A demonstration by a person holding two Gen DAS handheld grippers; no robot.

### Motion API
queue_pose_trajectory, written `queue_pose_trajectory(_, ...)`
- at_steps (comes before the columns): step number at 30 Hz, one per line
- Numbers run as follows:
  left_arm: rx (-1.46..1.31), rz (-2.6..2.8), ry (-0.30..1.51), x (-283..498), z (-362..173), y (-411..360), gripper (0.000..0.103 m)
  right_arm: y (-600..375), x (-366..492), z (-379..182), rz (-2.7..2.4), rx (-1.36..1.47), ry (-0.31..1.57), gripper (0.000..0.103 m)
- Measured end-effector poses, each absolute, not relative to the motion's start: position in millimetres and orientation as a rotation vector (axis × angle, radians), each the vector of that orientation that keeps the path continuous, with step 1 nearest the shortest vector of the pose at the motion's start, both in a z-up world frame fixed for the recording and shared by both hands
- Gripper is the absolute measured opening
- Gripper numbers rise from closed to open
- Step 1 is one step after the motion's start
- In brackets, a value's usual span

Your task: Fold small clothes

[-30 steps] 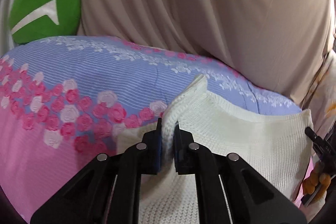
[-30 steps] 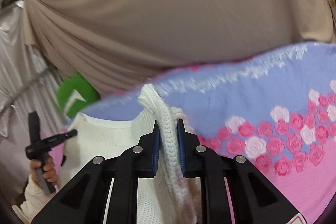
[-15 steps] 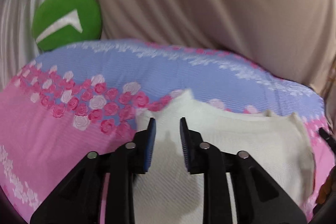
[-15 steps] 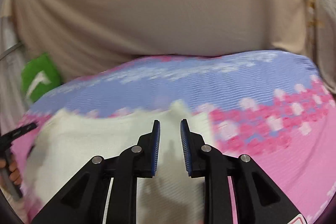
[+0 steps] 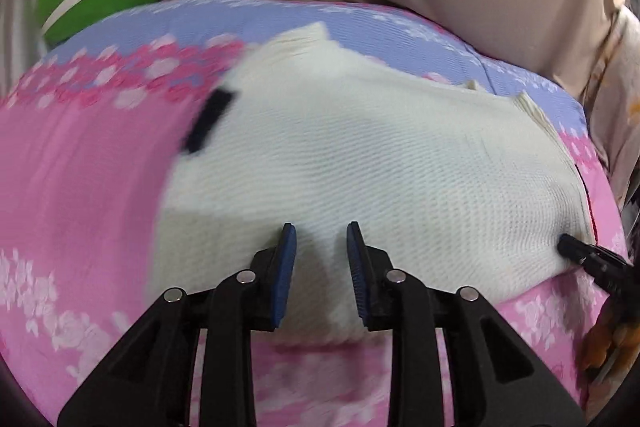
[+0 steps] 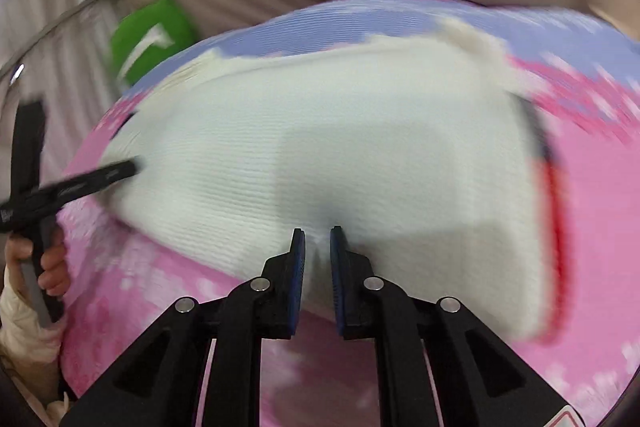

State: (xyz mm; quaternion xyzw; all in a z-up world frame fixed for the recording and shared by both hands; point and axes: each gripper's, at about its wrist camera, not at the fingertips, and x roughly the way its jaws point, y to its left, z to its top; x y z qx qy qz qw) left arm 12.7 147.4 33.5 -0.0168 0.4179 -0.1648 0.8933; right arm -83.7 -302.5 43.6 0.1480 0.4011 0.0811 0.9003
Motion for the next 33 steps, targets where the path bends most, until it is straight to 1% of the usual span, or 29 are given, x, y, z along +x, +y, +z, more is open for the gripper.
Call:
queue_pose_trajectory(3,-0.091,-0.316,0.897,6,27,172,0.014,-347,-108,40,0.062,0.407,0.808,0.000)
queue_pose_trajectory(5,-0.094,-0.293,0.895,0,26,173,0.014,-345,-112,50,-0.005,0.363,0.800,0.000)
queue_pose_trajectory(6,-0.080,-0.280,0.885,-3,30,166,0.014,-338,-111,54,0.002,0.344,0.791,0.004)
queue_pose_trajectory(7,-0.060,-0.282,0.865,-5,36,157,0.014,-326,-107,61,0.032,0.328,0.773,0.013)
queue_pose_trajectory(8,-0.042,-0.293,0.843,-8,42,148,0.015,-316,-104,65,0.062,0.313,0.758,0.013)
queue_pose_trajectory(9,-0.015,-0.306,0.817,-10,48,136,0.019,-299,-96,71,0.104,0.290,0.742,0.013)
queue_pose_trajectory(10,0.003,-0.310,0.806,-12,51,128,0.027,-287,-91,72,0.127,0.270,0.734,0.013)
queue_pose_trajectory(12,0.029,-0.312,0.806,-11,48,115,0.032,-268,-79,68,0.123,0.207,0.735,0.013)
queue_pose_trajectory(14,0.040,-0.284,0.836,-4,38,111,0.032,-268,-66,52,0.051,0.152,0.770,0.013)
queue_pose_trajectory(15,0.038,-0.270,0.846,-3,32,113,0.033,-277,-64,43,0.028,0.159,0.789,0.008)
queue_pose_trajectory(16,0.023,-0.276,0.847,-3,29,118,0.033,-288,-68,40,0.040,0.197,0.789,0.002)
queue_pose_trajectory(18,0.000,-0.282,0.851,-6,31,128,0.033,-309,-76,42,0.032,0.289,0.787,0.002)
queue_pose_trajectory(19,-0.007,-0.274,0.851,-7,34,132,0.032,-317,-78,46,-0.001,0.291,0.779,0.002)
queue_pose_trajectory(20,-0.020,-0.274,0.844,-8,39,136,0.031,-325,-80,54,-0.040,0.286,0.762,0.009)
queue_pose_trajectory(22,-0.055,-0.301,0.811,-1,56,140,0.034,-335,-74,69,-0.052,0.312,0.731,0.013)
queue_pose_trajectory(23,-0.062,-0.313,0.791,7,65,139,0.041,-339,-68,76,-0.045,0.330,0.713,0.023)
queue_pose_trajectory(24,-0.068,-0.312,0.762,19,75,136,0.052,-342,-59,84,-0.033,0.351,0.684,0.032)
queue_pose_trajectory(25,-0.068,-0.294,0.737,31,81,134,0.065,-344,-48,91,-0.022,0.365,0.655,0.050)
queue_pose_trajectory(26,-0.065,-0.261,0.720,45,85,132,0.071,-347,-34,94,-0.018,0.377,0.638,0.060)
queue_pose_trajectory(27,-0.065,-0.230,0.716,63,86,129,0.077,-347,-20,94,-0.017,0.387,0.641,0.060)
queue_pose_trajectory(29,-0.072,-0.192,0.742,93,80,127,0.077,-347,9,88,-0.019,0.406,0.666,0.061)
queue_pose_trajectory(30,-0.075,-0.174,0.757,105,75,126,0.075,-348,24,81,-0.024,0.418,0.686,0.061)
queue_pose_trajectory(31,-0.068,-0.161,0.765,113,70,125,0.063,-348,38,72,-0.040,0.420,0.710,0.061)
queue_pose_trajectory(32,-0.051,-0.133,0.780,121,64,123,0.054,-347,48,64,-0.053,0.414,0.741,0.050)
queue_pose_trajectory(33,-0.038,-0.100,0.802,128,56,124,0.037,-347,57,56,-0.060,0.413,0.776,0.032)
